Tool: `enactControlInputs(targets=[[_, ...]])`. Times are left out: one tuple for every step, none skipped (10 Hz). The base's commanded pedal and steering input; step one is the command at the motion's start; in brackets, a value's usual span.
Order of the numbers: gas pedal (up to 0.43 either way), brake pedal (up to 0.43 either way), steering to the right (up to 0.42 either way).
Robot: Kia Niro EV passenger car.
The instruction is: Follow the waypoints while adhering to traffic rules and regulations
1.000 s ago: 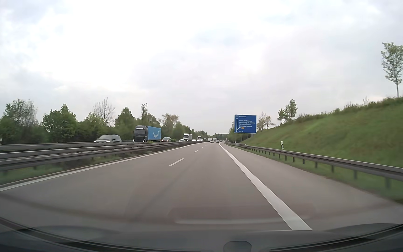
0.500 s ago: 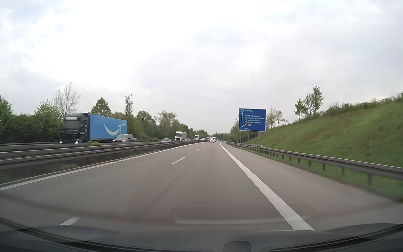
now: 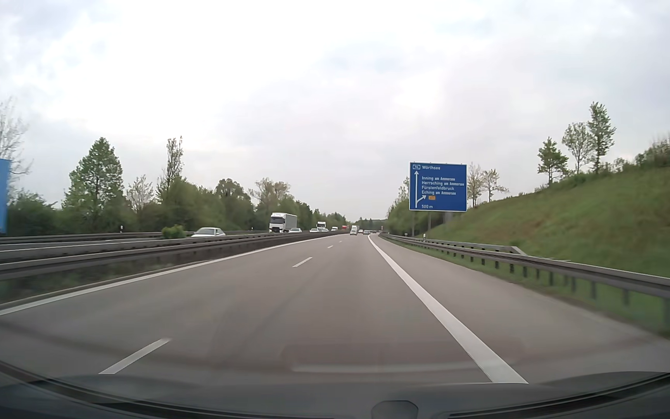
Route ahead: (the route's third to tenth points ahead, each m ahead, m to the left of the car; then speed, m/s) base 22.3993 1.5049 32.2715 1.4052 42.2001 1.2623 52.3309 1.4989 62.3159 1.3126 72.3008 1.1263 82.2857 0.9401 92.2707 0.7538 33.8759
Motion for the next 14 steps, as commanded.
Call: enactControlInputs(targets=[[0.240,0.000,-0.001],[0.240,0.000,-0.001],[0.240,0.000,-0.001],[0.240,0.000,-0.001],[0.240,0.000,-0.001],[0.240,0.000,-0.001],[0.240,0.000,-0.001],[0.240,0.000,-0.001],[0.240,0.000,-0.001],[0.240,0.000,-0.001],[0.240,0.000,-0.001],[0.240,0.000,-0.001],[0.240,0.000,-0.001],[0.240,0.000,-0.001]])
